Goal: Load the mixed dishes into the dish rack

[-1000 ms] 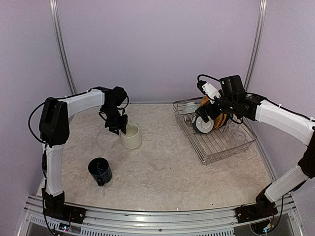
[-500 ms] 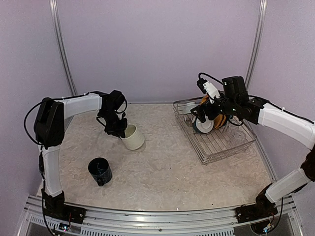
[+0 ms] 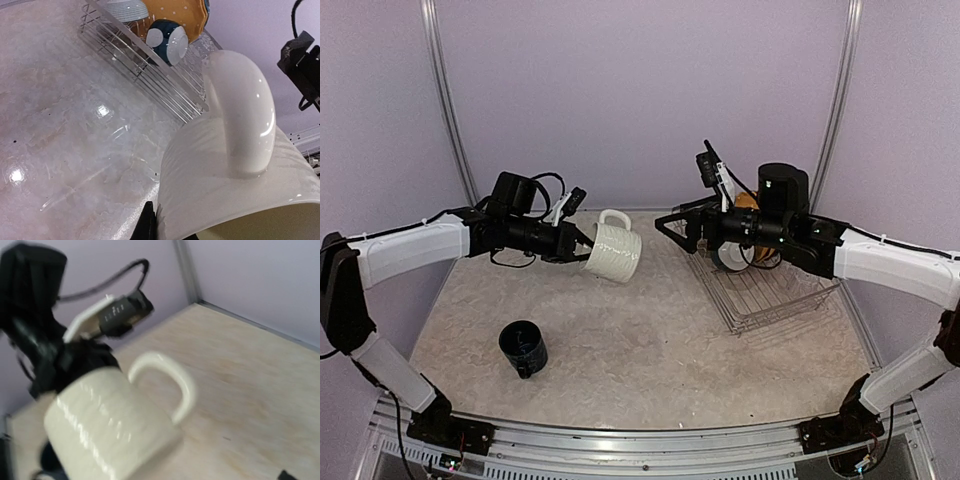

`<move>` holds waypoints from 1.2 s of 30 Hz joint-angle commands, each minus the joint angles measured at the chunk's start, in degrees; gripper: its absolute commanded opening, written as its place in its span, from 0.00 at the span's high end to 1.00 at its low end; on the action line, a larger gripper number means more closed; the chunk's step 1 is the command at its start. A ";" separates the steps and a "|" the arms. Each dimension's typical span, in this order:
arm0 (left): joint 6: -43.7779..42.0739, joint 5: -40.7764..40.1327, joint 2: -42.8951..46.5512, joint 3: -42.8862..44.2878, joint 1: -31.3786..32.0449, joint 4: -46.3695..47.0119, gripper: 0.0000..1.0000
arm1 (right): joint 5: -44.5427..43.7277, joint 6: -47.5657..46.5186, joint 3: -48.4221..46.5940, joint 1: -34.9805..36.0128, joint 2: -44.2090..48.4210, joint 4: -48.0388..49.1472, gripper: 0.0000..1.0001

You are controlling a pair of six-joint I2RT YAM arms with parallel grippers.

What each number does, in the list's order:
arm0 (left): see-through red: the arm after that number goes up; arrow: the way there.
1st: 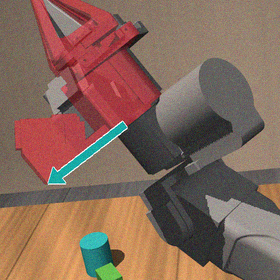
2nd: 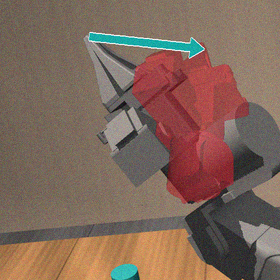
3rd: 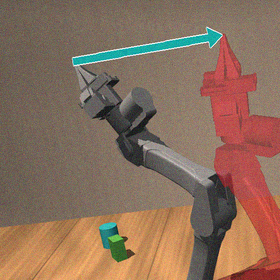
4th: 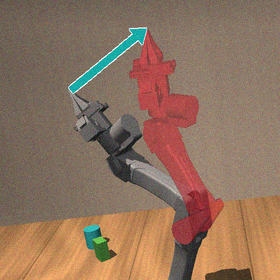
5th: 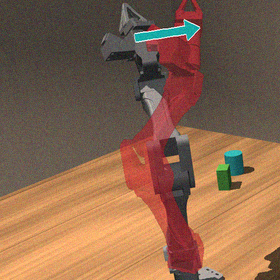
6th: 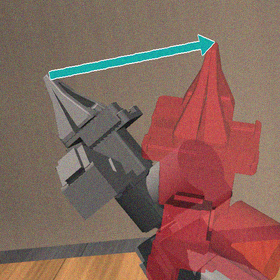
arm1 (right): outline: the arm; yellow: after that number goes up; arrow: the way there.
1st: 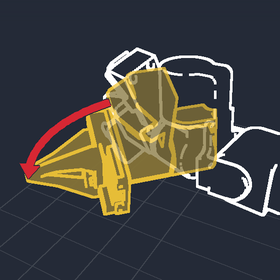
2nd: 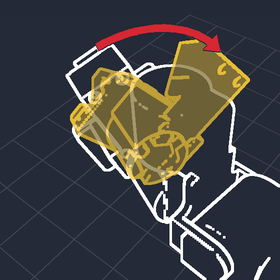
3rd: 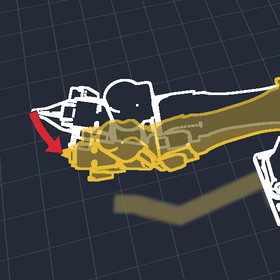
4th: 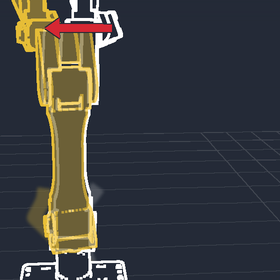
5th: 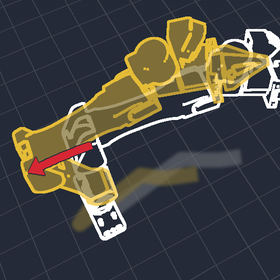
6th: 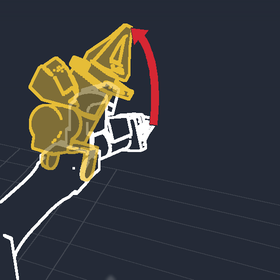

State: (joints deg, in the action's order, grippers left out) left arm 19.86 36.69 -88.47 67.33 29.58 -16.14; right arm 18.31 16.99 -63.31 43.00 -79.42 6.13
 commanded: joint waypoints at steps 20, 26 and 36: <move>-7.72 13.59 4.45 -4.68 8.18 19.74 1.00 | 20.39 17.05 1.79 0.23 -9.27 19.36 0.28; -7.86 14.94 3.79 -4.62 8.54 19.88 1.00 | 25.59 19.57 2.23 0.21 -11.70 24.79 0.39; -7.94 15.82 2.66 -4.31 8.82 19.49 1.00 | 29.63 21.37 2.02 0.78 -14.36 29.14 0.60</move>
State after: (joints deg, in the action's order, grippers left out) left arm 12.10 49.17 -86.50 62.22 37.85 -1.32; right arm 45.15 37.67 -61.71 43.05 -92.44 32.77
